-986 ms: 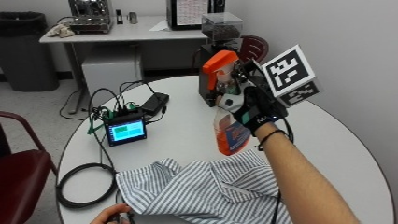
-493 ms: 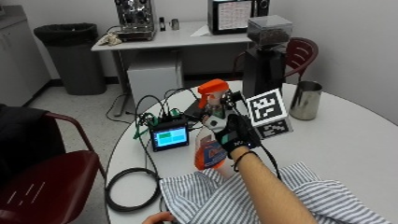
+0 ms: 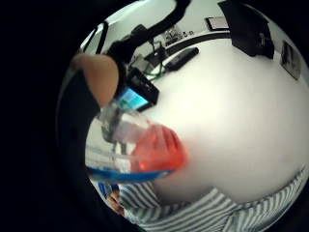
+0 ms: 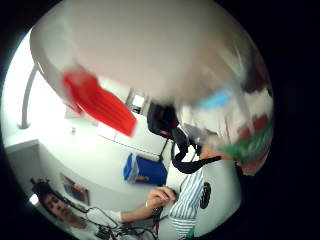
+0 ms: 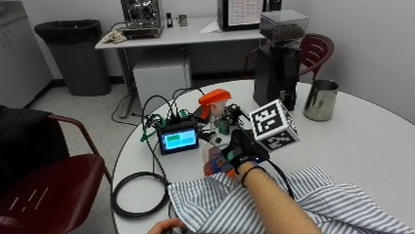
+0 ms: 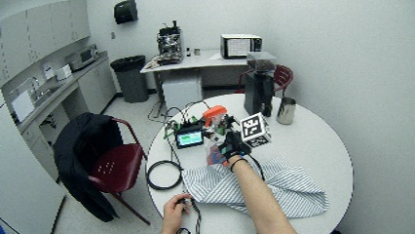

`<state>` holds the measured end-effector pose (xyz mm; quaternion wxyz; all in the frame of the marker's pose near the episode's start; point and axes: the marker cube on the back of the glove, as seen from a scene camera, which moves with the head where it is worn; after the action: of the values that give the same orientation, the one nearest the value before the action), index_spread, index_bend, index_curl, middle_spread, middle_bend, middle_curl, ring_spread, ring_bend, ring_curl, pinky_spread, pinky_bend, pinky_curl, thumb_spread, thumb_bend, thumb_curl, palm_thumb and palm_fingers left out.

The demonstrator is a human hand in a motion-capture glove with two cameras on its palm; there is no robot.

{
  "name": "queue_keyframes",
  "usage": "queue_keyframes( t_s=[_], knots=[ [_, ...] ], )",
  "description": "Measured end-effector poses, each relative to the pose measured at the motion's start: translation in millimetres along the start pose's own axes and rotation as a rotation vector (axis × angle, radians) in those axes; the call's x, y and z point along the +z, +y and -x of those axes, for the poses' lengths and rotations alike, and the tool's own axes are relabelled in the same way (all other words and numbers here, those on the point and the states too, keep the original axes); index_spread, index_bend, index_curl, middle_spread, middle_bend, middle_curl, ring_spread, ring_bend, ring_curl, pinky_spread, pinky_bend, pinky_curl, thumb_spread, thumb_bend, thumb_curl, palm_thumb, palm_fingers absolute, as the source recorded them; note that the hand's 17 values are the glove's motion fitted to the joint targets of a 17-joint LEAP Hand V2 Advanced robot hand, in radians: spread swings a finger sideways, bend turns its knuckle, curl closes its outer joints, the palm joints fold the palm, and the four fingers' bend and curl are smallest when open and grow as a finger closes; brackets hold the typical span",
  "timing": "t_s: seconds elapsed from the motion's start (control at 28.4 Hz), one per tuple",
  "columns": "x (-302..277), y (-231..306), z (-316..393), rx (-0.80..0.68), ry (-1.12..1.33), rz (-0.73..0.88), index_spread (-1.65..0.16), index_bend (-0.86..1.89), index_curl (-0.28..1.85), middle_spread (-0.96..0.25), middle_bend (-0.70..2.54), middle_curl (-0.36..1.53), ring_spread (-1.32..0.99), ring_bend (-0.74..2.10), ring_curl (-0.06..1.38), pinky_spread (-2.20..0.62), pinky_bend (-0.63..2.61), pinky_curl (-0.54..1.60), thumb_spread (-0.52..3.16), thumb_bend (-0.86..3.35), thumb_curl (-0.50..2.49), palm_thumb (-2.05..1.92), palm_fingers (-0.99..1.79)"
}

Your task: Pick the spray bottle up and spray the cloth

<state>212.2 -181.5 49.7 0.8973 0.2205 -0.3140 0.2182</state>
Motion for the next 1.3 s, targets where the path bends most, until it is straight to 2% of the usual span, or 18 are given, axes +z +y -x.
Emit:
queue_keyframes(
  t_s=[0.07, 0.21, 0.46, 0.7, 0.95, 1.3],
  knots=[
    [3, 5, -6, -0.005, -0.024, 0.018, -0.28, -0.12, 0.35, -0.13, 0.49, 0.52, -0.13, 0.5, 0.46, 0.11, 0.29, 0.38, 0.82, -0.08, 0.5, 0.78, 0.67],
    [-2, 10, -5, -0.026, -0.078, 0.011, -0.31, -0.07, 0.3, -0.11, 0.44, 0.5, -0.07, 0.42, 0.46, 0.18, 0.43, 0.43, 0.84, -0.06, 0.47, 0.73, 0.34],
    [-48, 15, 21, -0.089, -0.064, -0.028, -0.34, -0.01, 0.18, -0.09, 0.45, 0.46, -0.02, 0.42, 0.39, 0.23, 0.48, 0.4, 0.87, -0.04, 0.43, 0.69, 0.34],
    [-90, 50, 38, -0.089, 0.122, 0.08, -0.35, 0.09, 0.16, -0.08, 0.47, 0.44, 0.0, 0.45, 0.38, 0.24, 0.46, 0.38, 0.89, -0.03, 0.4, 0.7, 0.39],
    [-71, 102, -5, -0.026, 0.243, 0.165, -0.35, 0.12, 0.17, -0.07, 0.46, 0.43, 0.03, 0.43, 0.37, 0.25, 0.42, 0.36, 0.91, -0.03, 0.38, 0.69, 0.43],
    [-48, 136, -47, -0.036, 0.438, 0.188, -0.36, 0.13, 0.2, -0.07, 0.47, 0.42, 0.05, 0.38, 0.35, 0.27, 0.33, 0.34, 0.93, -0.03, 0.36, 0.69, 0.44]
  ],
)
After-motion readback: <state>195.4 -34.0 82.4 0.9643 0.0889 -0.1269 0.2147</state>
